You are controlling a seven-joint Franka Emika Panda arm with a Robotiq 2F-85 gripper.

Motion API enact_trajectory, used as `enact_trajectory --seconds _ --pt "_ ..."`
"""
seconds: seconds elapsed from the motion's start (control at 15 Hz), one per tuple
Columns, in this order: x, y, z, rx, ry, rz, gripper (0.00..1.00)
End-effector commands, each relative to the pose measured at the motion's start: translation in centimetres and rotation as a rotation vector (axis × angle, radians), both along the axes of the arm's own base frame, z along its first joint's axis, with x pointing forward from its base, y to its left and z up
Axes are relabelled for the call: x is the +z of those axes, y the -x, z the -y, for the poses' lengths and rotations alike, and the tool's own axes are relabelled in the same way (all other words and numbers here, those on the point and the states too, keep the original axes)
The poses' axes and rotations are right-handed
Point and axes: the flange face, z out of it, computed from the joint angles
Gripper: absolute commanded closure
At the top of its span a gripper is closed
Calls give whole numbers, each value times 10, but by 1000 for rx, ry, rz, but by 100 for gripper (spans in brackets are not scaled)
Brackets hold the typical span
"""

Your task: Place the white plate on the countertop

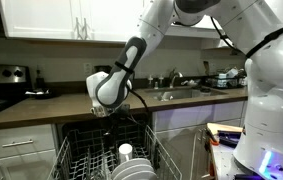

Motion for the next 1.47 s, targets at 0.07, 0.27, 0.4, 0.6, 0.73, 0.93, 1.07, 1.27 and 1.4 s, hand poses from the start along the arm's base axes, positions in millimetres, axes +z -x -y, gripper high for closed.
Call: enact_trajectory --seconds 0.07,0.27,0.4,0.6,0.73,0.93,1.07,1.27,1.4 --pt "-7 9 -3 33 41 -11 0" --pt "-8 6 -4 32 19 -16 0" --pt "-8 6 -3 31 21 -16 0" --pt "-26 12 -12 41 7 -44 0" --pt "-38 18 -15 46 2 -55 0" --pt "-55 26 -17 49 -1 -90 0" --pt "-66 32 -12 51 16 -127 0" --pt "-77 35 -3 39 35 -151 0" --pt "-77 32 -2 39 36 -151 0"
